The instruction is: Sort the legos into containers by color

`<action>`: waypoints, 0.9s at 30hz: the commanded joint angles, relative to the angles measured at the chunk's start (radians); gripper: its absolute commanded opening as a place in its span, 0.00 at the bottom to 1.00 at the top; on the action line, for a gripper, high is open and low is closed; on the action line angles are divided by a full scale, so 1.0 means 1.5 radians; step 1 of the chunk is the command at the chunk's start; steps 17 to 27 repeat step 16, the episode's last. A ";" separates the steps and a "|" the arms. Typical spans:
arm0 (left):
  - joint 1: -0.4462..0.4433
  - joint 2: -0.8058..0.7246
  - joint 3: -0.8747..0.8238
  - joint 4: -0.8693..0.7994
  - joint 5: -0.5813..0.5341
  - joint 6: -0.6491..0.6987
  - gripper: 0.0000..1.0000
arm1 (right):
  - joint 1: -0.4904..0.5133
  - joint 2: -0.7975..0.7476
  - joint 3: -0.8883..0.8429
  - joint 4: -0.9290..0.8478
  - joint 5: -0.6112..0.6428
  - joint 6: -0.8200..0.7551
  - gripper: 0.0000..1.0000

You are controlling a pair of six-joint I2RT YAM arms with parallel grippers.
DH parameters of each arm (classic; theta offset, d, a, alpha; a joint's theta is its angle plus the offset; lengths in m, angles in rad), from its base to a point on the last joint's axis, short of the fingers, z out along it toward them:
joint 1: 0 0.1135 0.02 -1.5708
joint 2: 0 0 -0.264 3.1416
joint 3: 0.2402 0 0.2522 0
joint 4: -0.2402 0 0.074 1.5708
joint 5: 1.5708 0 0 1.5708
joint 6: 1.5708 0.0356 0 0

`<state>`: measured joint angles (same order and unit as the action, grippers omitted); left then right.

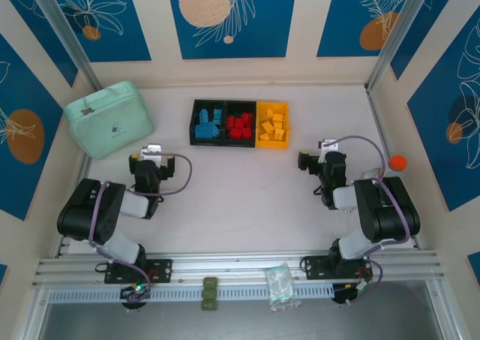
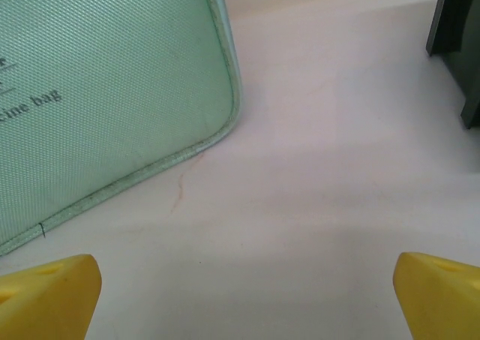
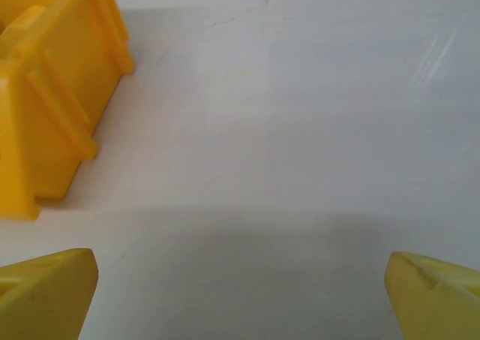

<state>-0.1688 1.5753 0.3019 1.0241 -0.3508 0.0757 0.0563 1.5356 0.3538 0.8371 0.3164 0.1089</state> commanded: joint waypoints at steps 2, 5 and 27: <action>0.027 0.000 0.036 -0.017 0.042 -0.025 0.99 | 0.006 -0.007 0.020 0.026 -0.001 -0.002 0.99; 0.027 0.001 0.037 -0.018 0.041 -0.023 0.99 | -0.008 -0.010 0.029 0.006 -0.034 0.008 0.99; 0.027 -0.001 0.032 -0.010 0.043 -0.022 0.99 | -0.020 -0.010 0.031 -0.002 -0.060 0.010 0.99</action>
